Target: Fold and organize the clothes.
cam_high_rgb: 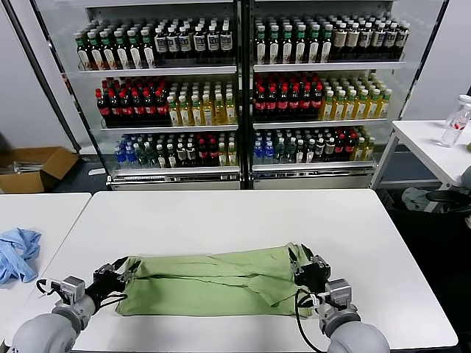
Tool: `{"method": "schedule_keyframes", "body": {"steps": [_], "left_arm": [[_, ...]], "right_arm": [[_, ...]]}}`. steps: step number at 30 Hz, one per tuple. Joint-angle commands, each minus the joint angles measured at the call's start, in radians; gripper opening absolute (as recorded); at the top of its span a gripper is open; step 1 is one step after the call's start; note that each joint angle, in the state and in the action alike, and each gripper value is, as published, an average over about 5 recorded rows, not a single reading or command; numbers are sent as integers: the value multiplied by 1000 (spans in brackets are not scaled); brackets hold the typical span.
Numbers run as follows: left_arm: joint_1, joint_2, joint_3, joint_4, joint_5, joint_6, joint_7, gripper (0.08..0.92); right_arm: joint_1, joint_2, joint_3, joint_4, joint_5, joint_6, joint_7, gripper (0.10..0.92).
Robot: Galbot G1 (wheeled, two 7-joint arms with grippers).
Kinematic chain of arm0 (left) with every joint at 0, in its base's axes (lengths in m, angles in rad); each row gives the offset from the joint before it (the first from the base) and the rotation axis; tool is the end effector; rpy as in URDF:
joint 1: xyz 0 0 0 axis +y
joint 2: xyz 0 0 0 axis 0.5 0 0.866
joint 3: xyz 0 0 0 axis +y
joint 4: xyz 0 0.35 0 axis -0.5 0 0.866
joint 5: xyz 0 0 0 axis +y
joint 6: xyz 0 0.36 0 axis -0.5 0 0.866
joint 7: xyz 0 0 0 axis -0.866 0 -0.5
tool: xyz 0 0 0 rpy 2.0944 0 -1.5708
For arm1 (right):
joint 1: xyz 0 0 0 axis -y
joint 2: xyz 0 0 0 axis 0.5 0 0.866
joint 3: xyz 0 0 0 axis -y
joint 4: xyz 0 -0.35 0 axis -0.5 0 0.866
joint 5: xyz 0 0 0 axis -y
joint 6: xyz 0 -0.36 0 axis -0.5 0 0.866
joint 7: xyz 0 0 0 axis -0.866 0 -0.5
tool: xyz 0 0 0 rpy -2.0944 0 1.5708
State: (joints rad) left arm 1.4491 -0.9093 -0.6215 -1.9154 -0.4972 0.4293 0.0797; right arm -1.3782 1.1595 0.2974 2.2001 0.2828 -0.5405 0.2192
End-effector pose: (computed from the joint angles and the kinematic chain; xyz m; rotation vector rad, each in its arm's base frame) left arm 0.2478 0.1664 -0.2790 -0.2474 -2.6283 -0.2190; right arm 0.2186 0.0046 -0.2366 0.2711 -2.7934 0.1866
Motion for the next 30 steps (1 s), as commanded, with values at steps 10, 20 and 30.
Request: {"method": "schedule_keyframes", "body": {"steps": [10, 20, 30], "left_arm": [[-12, -161, 58, -31, -248, 106, -426, 782], [-3, -170, 84, -35, -254, 119, -400, 518], [-7, -163, 64, -63, -126, 112, -371, 223]], "right_arm": [[-50, 8, 6, 35, -38, -7, 9, 794], [-42, 11, 8, 28, -39, -6, 8, 823], [-43, 8, 14, 33, -43, -4, 8, 823]]}}
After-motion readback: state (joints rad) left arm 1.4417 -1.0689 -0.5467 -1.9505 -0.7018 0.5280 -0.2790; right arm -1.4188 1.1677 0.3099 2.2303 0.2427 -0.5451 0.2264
